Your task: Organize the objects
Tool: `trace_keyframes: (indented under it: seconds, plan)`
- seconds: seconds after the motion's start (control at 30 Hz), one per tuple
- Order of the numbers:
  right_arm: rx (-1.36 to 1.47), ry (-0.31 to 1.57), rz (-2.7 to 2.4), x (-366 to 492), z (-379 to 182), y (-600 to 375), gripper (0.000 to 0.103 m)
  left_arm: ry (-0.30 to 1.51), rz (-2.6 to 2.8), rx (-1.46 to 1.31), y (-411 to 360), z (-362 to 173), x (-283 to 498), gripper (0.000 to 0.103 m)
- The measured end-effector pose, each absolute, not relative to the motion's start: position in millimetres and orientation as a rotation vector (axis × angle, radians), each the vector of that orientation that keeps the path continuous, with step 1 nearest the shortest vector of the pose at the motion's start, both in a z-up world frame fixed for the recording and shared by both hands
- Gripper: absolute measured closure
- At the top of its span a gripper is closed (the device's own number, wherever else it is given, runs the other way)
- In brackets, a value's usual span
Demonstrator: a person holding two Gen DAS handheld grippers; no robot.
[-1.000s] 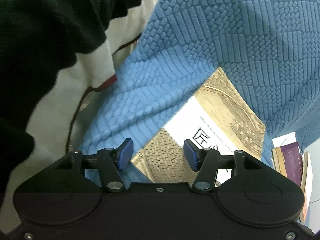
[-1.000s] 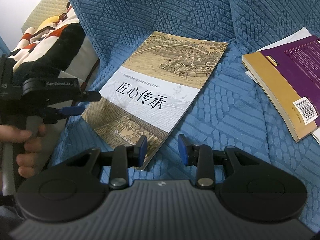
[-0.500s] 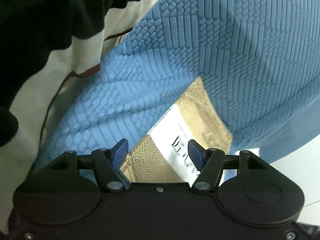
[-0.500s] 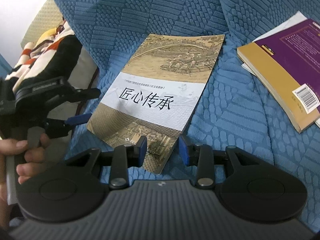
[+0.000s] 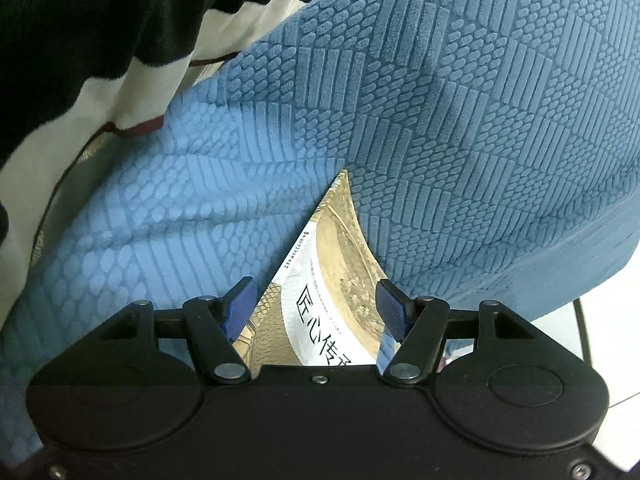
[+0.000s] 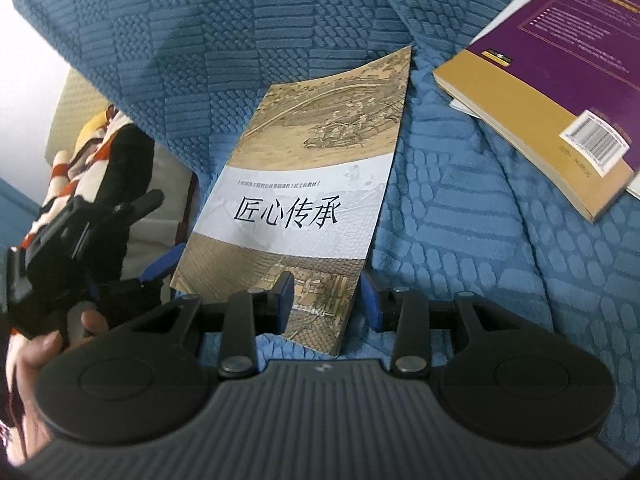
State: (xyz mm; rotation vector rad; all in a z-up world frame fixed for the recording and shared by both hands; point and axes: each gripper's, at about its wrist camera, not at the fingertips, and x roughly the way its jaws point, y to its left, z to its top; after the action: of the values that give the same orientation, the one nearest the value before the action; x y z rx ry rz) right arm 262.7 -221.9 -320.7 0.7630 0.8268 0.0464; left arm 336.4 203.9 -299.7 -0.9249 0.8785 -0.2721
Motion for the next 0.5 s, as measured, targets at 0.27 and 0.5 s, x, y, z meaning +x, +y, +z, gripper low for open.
trace_keyframes:
  seconds: [0.27,0.5]
  plan:
    - [0.805,0.822,0.045,262,-324,-227,0.063,0.854,-0.354,-1.026,204,-301,335,0.042]
    - [0.856,0.813,0.039,258,-325,-237,0.063,0.931,-0.313,-0.981,195,-308,336,0.054]
